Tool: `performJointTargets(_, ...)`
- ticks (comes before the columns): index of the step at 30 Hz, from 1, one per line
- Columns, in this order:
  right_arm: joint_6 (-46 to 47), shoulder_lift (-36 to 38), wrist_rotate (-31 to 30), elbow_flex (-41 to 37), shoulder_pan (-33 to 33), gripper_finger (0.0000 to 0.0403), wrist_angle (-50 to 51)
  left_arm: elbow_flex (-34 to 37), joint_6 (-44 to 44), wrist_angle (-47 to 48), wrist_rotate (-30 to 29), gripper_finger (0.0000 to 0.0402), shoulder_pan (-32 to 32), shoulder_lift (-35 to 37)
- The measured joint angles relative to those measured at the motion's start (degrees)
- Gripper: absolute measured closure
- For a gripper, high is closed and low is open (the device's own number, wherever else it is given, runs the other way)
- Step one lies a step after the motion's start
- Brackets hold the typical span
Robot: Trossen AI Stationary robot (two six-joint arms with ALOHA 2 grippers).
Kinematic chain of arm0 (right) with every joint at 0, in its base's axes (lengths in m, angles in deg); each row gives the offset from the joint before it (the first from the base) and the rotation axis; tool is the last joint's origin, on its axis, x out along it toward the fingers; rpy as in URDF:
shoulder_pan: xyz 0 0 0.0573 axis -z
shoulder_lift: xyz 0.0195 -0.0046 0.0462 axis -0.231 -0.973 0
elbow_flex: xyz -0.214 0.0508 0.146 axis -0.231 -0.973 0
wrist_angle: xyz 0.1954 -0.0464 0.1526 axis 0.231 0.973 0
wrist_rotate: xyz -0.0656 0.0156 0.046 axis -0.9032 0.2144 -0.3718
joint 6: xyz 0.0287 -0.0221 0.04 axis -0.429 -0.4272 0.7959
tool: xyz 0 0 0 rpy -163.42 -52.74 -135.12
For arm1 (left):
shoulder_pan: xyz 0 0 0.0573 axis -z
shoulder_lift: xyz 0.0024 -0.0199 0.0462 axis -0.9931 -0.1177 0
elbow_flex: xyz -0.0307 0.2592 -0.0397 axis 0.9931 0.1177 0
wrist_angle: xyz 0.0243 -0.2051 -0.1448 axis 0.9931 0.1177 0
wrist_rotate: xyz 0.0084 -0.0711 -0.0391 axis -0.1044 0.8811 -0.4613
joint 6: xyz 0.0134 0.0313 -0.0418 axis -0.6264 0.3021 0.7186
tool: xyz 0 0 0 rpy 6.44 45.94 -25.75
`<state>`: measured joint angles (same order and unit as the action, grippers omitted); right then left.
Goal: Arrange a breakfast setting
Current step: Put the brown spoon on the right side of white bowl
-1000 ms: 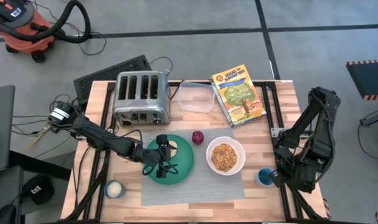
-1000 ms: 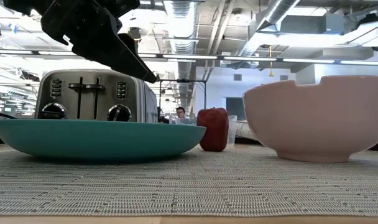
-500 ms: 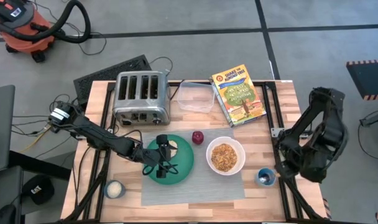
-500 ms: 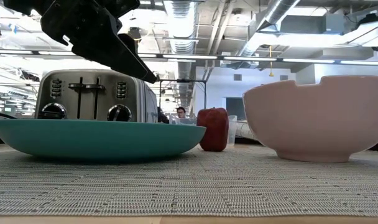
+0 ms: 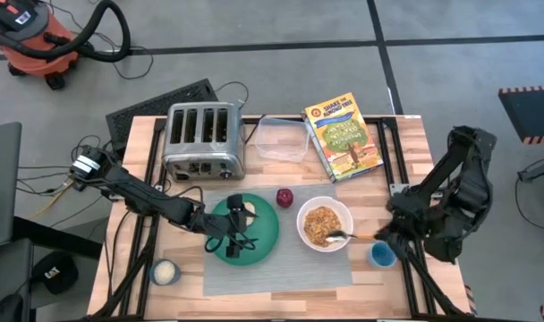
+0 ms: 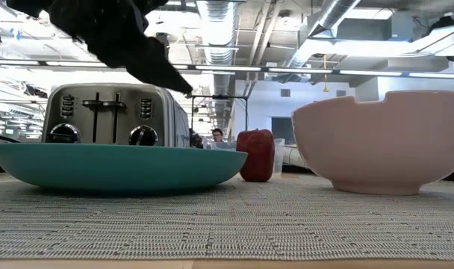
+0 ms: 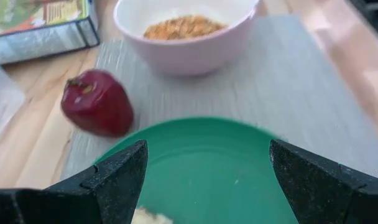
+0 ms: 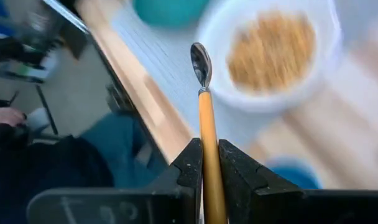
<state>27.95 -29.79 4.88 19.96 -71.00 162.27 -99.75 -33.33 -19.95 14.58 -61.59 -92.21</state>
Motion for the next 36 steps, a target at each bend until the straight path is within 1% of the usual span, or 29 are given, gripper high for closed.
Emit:
performJointTargets(2,-8.61,0.08,-4.48,-1.99,1.31,0.0337,-4.93,0.00,0.00,-1.66,0.54,0.0079,0.11,0.00)
performJointTargets(3,-12.80,0.09,-5.65,-3.21,2.25,0.0337,-7.90,0.00,-0.03,-2.46,0.90,0.0079,0.11,0.00)
performJointTargets(7,-28.12,0.00,-7.31,-8.55,6.68,0.0337,-20.61,0.00,-0.57,-6.12,1.18,0.0079,0.53,0.00)
performJointTargets(9,-36.11,0.00,-7.42,-11.62,9.28,0.0337,-28.09,0.08,-1.06,-8.19,1.19,0.0079,0.86,0.00)
performJointTargets(12,-46.43,0.00,-7.10,-16.32,13.40,0.0337,-38.79,1.94,-1.94,-13.88,1.23,0.0079,1.31,0.00)
performJointTargets(18,-63.19,0.00,-6.58,-24.01,20.94,0.0337,-57.66,9.71,-0.04,-30.78,0.85,0.0079,1.55,0.00)
performJointTargets(22,-71.01,-0.05,-3.43,-28.32,25.11,0.0337,-68.94,12.62,0.76,-40.30,0.49,0.0079,1.51,-0.04)
performJointTargets(23,-72.50,-0.07,-2.63,-29.59,26.04,0.0337,-72.14,12.75,0.64,-41.44,0.14,0.0079,1.53,-0.04)
performJointTargets(26,-75.87,-0.07,-0.81,-32.77,28.50,0.0337,-79.88,12.69,-0.86,-43.60,-1.02,0.0079,1.53,-0.04)
performJointTargets(29,-77.69,-0.11,-0.72,-35.56,30.18,0.0337,-85.06,11.84,-3.68,-46.23,-1.70,0.0079,1.51,-0.04)
performJointTargets(32,-79.04,-0.11,0.38,-37.75,31.70,0.0337,-90.18,10.94,-6.85,-48.60,-4.07,0.0079,1.43,-0.04)
performJointTargets(36,-83.17,-1.92,1.01,-38.79,32.62,0.0337,-96.79,9.56,-9.77,-50.98,-5.45,0.0079,0.15,-0.02)
